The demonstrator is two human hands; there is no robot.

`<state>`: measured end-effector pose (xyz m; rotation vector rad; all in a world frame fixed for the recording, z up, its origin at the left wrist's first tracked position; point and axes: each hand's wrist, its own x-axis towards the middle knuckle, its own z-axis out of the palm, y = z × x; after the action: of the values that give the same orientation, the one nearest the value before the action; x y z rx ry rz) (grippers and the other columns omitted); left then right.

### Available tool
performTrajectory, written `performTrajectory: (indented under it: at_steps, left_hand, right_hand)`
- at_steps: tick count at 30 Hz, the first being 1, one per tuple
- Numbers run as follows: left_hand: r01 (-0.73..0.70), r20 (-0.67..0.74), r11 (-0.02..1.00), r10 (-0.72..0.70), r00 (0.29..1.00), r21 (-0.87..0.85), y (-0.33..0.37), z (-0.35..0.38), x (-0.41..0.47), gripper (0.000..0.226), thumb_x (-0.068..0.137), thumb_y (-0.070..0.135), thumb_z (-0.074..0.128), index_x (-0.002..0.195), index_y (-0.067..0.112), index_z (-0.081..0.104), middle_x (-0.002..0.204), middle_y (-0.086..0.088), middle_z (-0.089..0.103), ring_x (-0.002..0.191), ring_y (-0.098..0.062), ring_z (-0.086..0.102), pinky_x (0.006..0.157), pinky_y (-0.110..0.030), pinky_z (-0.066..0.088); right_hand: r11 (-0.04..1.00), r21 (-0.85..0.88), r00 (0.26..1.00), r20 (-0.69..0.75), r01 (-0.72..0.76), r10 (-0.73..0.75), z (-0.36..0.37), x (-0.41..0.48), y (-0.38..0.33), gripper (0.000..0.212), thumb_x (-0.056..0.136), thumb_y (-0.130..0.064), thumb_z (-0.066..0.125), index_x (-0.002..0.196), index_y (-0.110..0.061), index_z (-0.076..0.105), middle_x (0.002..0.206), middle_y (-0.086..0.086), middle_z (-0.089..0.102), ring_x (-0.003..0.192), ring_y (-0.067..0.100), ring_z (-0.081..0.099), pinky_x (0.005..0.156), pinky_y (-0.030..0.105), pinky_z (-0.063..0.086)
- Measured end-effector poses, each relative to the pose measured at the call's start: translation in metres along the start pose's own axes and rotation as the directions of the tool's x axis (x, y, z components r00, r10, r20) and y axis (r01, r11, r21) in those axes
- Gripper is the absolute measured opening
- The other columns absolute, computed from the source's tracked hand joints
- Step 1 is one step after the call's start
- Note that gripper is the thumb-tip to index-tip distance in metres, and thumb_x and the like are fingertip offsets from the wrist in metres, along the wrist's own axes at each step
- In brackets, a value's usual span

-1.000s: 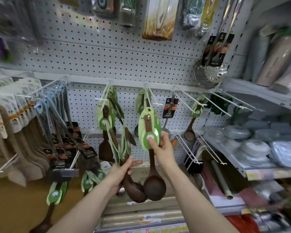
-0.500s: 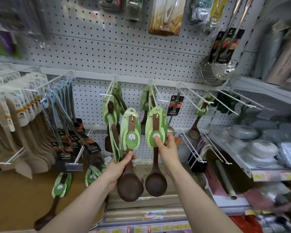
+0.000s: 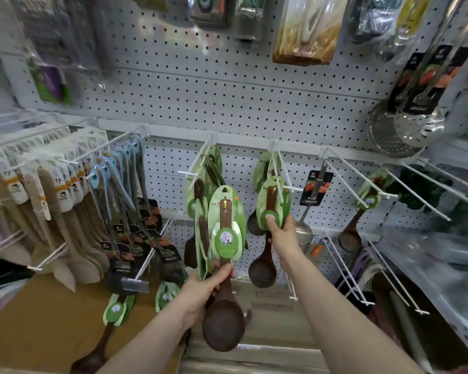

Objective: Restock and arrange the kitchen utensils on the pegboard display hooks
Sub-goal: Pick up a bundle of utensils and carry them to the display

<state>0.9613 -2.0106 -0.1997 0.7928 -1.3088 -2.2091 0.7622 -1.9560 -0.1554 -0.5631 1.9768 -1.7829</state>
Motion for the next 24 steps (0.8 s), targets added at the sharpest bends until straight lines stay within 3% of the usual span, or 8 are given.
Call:
performTrajectory:
  at_steps: [4, 8, 11, 14, 17, 18, 20, 24]
  left_hand:
    - [-0.004, 0.015, 1.0, 0.004, 1.0, 0.023, 0.003, 0.007, 0.011, 0.031, 0.082, 0.021, 0.073, 0.107, 0.003, 0.067, 0.092, -0.009, 0.074, 0.081, -0.009, 0.067, 0.083, -0.028, 0.047]
    - [-0.02, 0.023, 0.999, 0.019, 1.0, 0.041, 0.003, 0.016, 0.009, 0.017, 0.082, 0.019, 0.072, 0.095, 0.011, 0.066, 0.087, -0.007, 0.074, 0.079, -0.01, 0.065, 0.068, -0.02, 0.048]
    - [-0.005, 0.035, 0.999, 0.003, 0.999, 0.036, 0.0, 0.02, 0.002, 0.021, 0.083, 0.014, 0.071, 0.101, 0.004, 0.066, 0.084, -0.007, 0.074, 0.072, -0.007, 0.067, 0.063, -0.018, 0.051]
    - [0.02, 0.068, 0.998, -0.023, 0.997, 0.052, -0.006, 0.02, -0.007, 0.027, 0.075, 0.018, 0.076, 0.097, 0.006, 0.068, 0.087, -0.011, 0.074, 0.082, -0.016, 0.069, 0.073, -0.026, 0.053]
    - [0.04, 0.111, 0.993, -0.052, 0.992, 0.114, -0.016, 0.021, -0.019, 0.043, 0.068, 0.023, 0.08, 0.102, 0.001, 0.066, 0.087, -0.011, 0.074, 0.082, -0.015, 0.07, 0.07, -0.024, 0.053]
    - [0.042, 0.123, 0.99, -0.058, 0.991, 0.132, -0.02, 0.022, -0.022, 0.038, 0.073, 0.019, 0.078, 0.102, -0.002, 0.065, 0.082, -0.01, 0.074, 0.075, -0.012, 0.07, 0.064, -0.02, 0.052]
    - [0.036, 0.135, 0.986, -0.058, 0.989, 0.162, -0.024, 0.026, -0.03, 0.022, 0.083, 0.009, 0.07, 0.098, -0.005, 0.063, 0.073, -0.006, 0.072, 0.063, -0.006, 0.067, 0.054, -0.014, 0.048]
    - [0.03, 0.19, 0.983, -0.064, 0.98, 0.179, -0.019, 0.031, -0.038, 0.025, 0.083, 0.008, 0.07, 0.102, -0.006, 0.064, 0.08, -0.009, 0.074, 0.072, -0.008, 0.069, 0.059, -0.015, 0.05]
  right_hand:
    - [1.0, 0.009, 0.999, -0.03, -0.02, 0.02, 0.003, 0.016, 0.0, 0.027, 0.097, -0.031, 0.059, 0.116, -0.026, 0.042, 0.119, 0.002, 0.06, 0.111, 0.024, 0.058, 0.103, 0.051, 0.046]
    - [0.993, 0.009, 0.973, -0.199, -0.114, 0.114, 0.0, 0.008, -0.001, 0.049, 0.091, -0.034, 0.066, 0.129, -0.018, 0.039, 0.113, 0.007, 0.059, 0.1, 0.027, 0.061, 0.096, 0.047, 0.05]
    - [0.988, -0.05, 0.971, -0.2, -0.146, 0.133, -0.004, -0.011, -0.001, 0.033, 0.095, -0.034, 0.059, 0.117, -0.01, 0.051, 0.104, 0.01, 0.064, 0.082, 0.023, 0.058, 0.081, 0.041, 0.051]
    - [0.995, 0.02, 0.995, -0.031, -0.097, 0.098, -0.006, -0.038, -0.011, 0.039, 0.098, -0.048, 0.048, 0.104, -0.014, 0.066, 0.092, 0.004, 0.072, 0.079, 0.019, 0.065, 0.074, 0.036, 0.051]
    - [1.0, 0.009, 0.999, 0.049, -0.002, 0.002, -0.008, -0.058, -0.02, 0.051, 0.09, -0.057, 0.056, 0.103, -0.01, 0.068, 0.107, 0.016, 0.072, 0.099, 0.031, 0.069, 0.096, 0.049, 0.052]
    - [0.999, -0.033, 0.998, 0.043, 0.042, -0.04, -0.009, -0.063, -0.022, 0.05, 0.089, -0.055, 0.059, 0.099, -0.007, 0.067, 0.101, 0.015, 0.072, 0.093, 0.03, 0.069, 0.095, 0.051, 0.051]
    - [0.988, -0.099, 0.993, 0.009, 0.119, -0.118, -0.013, -0.07, -0.027, 0.038, 0.093, -0.044, 0.06, 0.084, -0.008, 0.067, 0.078, 0.004, 0.065, 0.073, 0.019, 0.057, 0.079, 0.041, 0.05]
    - [0.976, -0.093, 0.978, -0.052, 0.197, -0.203, -0.021, -0.083, -0.037, 0.027, 0.097, -0.032, 0.058, 0.083, -0.012, 0.069, 0.075, 0.001, 0.063, 0.07, 0.015, 0.053, 0.071, 0.034, 0.045]
